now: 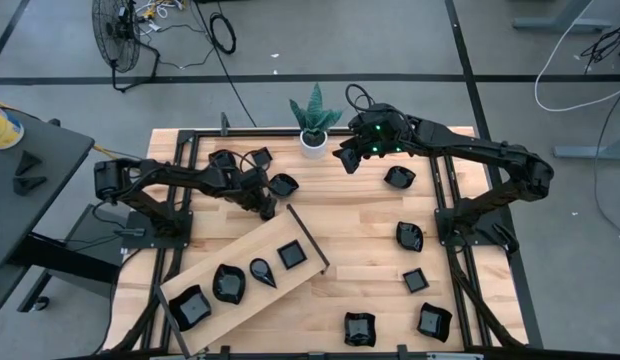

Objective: Pick & Place Mini shaped plates
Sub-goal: Stack the black drop shaped plate on top of the black drop shaped plate on the shelf

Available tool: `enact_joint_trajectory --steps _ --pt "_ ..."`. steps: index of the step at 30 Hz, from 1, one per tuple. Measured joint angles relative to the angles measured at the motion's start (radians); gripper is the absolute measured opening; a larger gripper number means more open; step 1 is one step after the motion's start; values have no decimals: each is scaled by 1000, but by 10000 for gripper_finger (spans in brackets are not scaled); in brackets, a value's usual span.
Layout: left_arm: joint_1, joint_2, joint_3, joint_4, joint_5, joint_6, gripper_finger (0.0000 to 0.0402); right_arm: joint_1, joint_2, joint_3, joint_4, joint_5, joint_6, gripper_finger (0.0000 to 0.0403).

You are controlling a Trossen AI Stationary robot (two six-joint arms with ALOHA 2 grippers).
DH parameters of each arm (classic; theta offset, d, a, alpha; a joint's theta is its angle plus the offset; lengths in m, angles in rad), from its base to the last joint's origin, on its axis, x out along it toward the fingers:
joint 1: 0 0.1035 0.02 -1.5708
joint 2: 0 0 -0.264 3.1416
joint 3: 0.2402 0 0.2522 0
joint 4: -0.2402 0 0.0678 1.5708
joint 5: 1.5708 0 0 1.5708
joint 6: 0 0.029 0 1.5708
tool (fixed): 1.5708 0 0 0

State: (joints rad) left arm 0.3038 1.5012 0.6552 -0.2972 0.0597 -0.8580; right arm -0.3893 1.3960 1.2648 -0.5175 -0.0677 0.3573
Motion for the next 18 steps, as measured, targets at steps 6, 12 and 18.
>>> enact_joint_trajectory --steps 6,12,18 --pt "0 -67 0 -44 17 -10 2 0 0 0 0 0 0 204" --pt "0 -184 0 -156 -20 -12 1 0 0 0 1 0 0 204" --pt "-5 -322 15 -224 -27 31 1 0 0 0 5 -1 0 204"
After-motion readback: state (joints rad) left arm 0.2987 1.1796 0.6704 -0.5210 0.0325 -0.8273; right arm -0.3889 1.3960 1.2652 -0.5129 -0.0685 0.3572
